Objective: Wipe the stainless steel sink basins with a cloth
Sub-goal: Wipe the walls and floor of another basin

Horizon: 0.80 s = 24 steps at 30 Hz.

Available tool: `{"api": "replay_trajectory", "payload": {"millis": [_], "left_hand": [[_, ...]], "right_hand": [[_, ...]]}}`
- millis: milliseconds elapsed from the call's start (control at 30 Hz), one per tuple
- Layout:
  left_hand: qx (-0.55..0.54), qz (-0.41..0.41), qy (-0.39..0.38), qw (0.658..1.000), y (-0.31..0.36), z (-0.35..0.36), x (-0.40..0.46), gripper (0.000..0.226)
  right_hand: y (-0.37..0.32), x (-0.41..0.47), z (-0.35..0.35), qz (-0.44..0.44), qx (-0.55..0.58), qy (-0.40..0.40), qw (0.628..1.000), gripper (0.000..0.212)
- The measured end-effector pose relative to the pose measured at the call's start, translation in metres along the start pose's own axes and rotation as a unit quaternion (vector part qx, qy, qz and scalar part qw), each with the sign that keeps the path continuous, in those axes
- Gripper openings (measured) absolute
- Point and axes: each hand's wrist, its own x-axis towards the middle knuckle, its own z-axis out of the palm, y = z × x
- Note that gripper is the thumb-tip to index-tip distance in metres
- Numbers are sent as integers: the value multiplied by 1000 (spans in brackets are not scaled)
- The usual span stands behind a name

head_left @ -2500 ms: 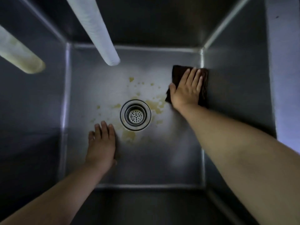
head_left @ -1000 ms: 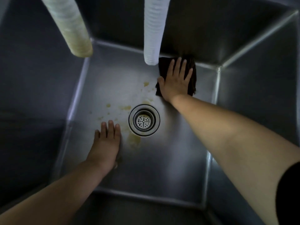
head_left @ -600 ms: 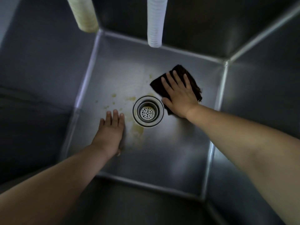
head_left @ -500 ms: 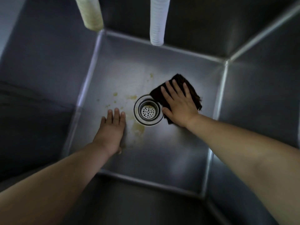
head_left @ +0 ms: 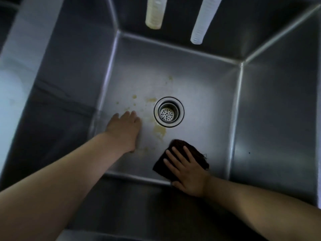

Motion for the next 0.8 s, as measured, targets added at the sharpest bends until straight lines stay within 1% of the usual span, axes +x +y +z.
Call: {"api": "replay_trajectory", "payload": {"millis": [67,100,167,233,300,367,433,500,567,633,733,800], "left_hand": [[12,-1,18,1000,-19,-13,-23,77],[11,-7,32,999,-29,-18,-34,72],[3,-25,73,997,-46,-23,-57,68],[18,-31,129,991,-56,-24,-74,65],[30,-22,138,990,-60,-23,-76,63],[25,-9,121,992,-59,-21,-67,62],[19,-2,111,994,-54,-19,-53,58],[15,5,120,993,-51,-17,-39,59],[13,8,126,992,-50,-15,-28,63],[1,1,115,993,-53,-11,-21,65],[5,-4,103,995,-56,-7,-14,63],[3,-5,107,994,-54,-9,-12,67]], "right_hand": [[2,8,-7,-37,-10,-1,999,72],[5,14,-12,-52,-12,-5,999,71],[10,34,-20,-70,-26,-14,997,71],[14,60,-28,-71,-39,-15,997,74],[19,90,-35,-65,-36,-14,997,75],[25,123,-43,-44,-18,0,999,75],[33,154,-51,9,3,23,1000,75],[48,181,-59,83,29,49,995,75],[70,203,-68,165,42,74,983,75],[96,217,-74,238,51,88,966,73],[132,219,-76,304,73,90,946,71],[148,206,-73,336,75,94,934,70]]}}
